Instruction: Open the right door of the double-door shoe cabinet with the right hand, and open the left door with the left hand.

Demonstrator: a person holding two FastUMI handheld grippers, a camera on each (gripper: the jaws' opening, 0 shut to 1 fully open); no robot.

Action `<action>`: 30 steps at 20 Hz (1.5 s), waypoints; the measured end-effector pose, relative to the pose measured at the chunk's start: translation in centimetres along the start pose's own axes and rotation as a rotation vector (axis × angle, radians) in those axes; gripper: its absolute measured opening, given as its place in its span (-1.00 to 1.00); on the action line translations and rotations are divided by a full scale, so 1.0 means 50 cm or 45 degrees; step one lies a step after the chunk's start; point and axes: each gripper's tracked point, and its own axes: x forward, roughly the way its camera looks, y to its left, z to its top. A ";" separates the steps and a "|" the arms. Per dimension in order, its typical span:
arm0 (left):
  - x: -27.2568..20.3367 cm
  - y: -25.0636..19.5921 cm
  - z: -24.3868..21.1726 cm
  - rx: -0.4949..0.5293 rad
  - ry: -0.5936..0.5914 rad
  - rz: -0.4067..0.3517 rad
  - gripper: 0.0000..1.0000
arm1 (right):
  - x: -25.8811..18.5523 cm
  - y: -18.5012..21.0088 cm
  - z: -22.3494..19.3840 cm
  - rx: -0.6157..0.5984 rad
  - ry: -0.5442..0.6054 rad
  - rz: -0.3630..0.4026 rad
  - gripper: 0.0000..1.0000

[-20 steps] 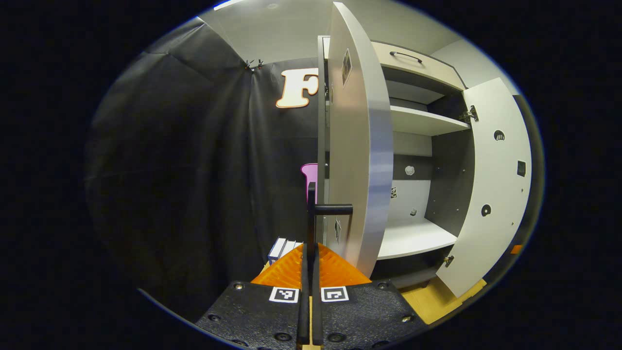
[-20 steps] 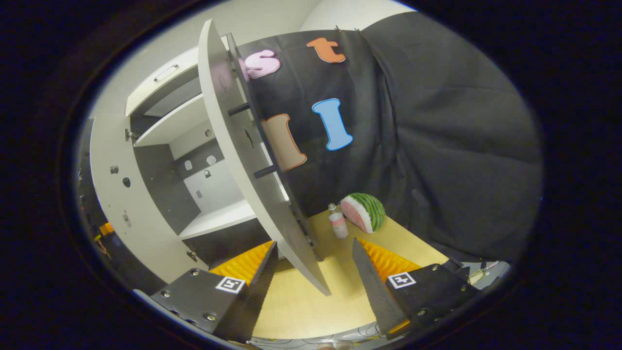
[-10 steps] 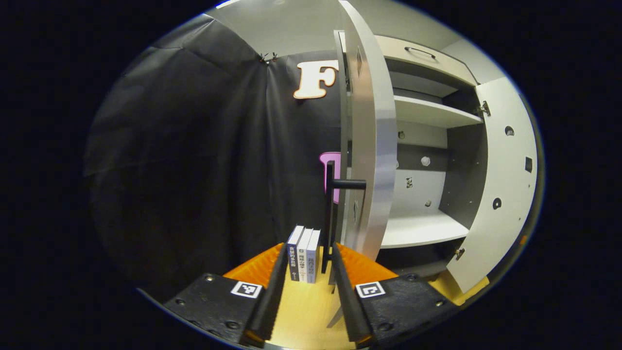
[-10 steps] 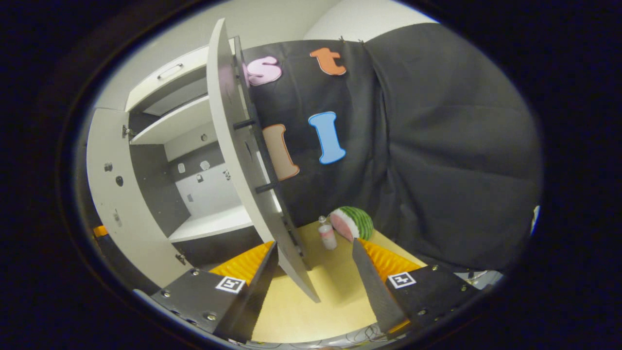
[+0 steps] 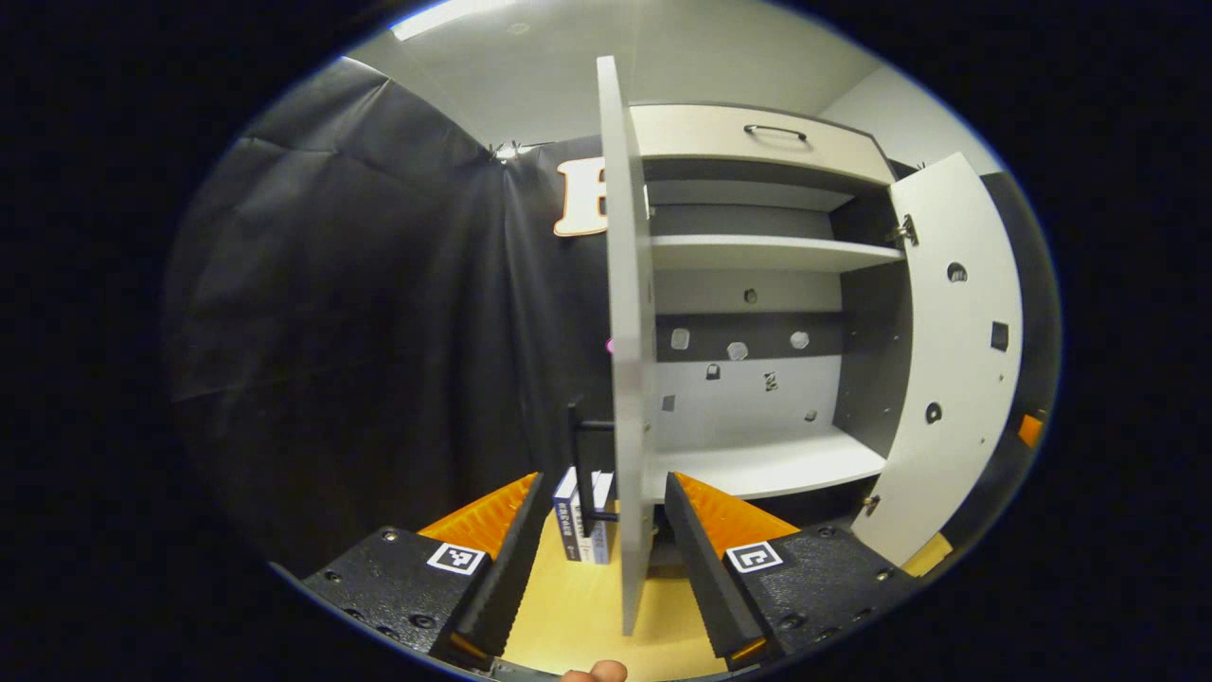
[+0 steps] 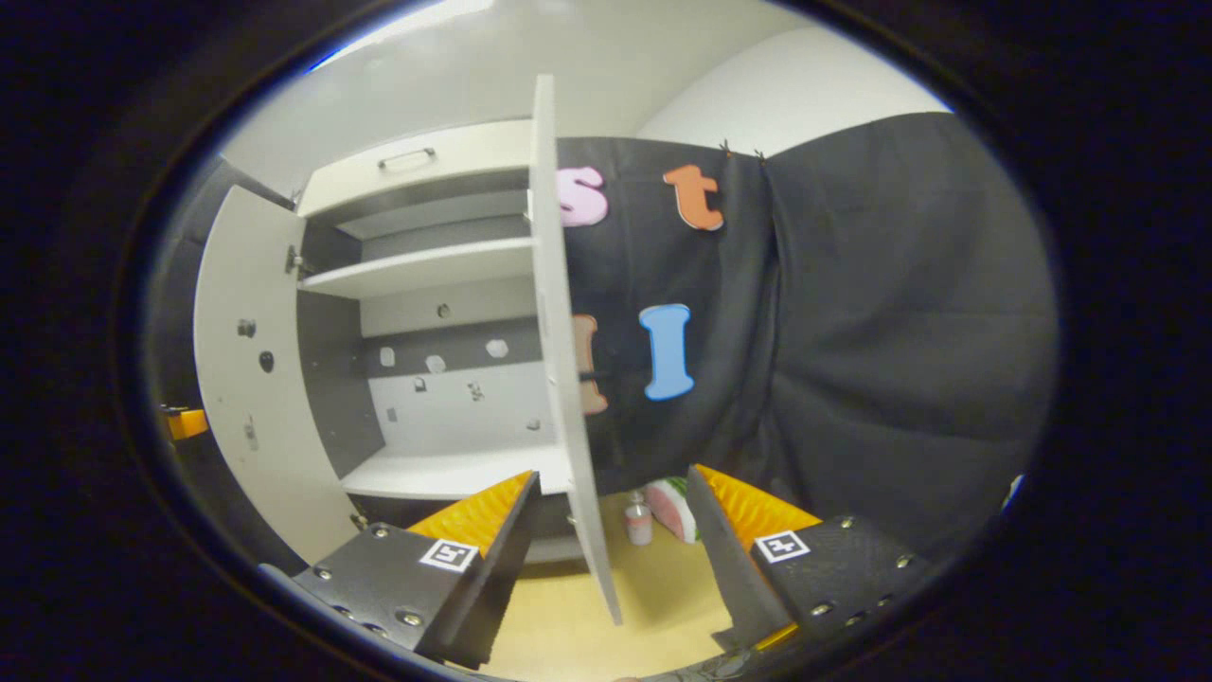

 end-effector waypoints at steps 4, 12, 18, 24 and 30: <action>-0.012 -0.133 0.044 -0.046 -0.075 -0.196 0.52 | 0.008 0.136 0.025 -0.001 -0.027 0.175 0.82; 0.039 -0.312 0.099 0.009 -0.133 -0.389 0.60 | 0.044 0.306 0.092 -0.034 -0.087 0.395 0.82; 0.095 -0.369 0.082 0.071 -0.100 -0.382 0.89 | 0.106 0.334 0.081 -0.074 -0.037 0.374 0.81; 0.131 -0.372 0.066 0.084 -0.080 -0.341 0.89 | 0.160 0.338 0.073 -0.062 -0.010 0.318 0.82; 0.154 -0.355 0.060 0.068 -0.072 -0.328 0.89 | 0.179 0.351 0.074 -0.037 -0.014 0.304 1.00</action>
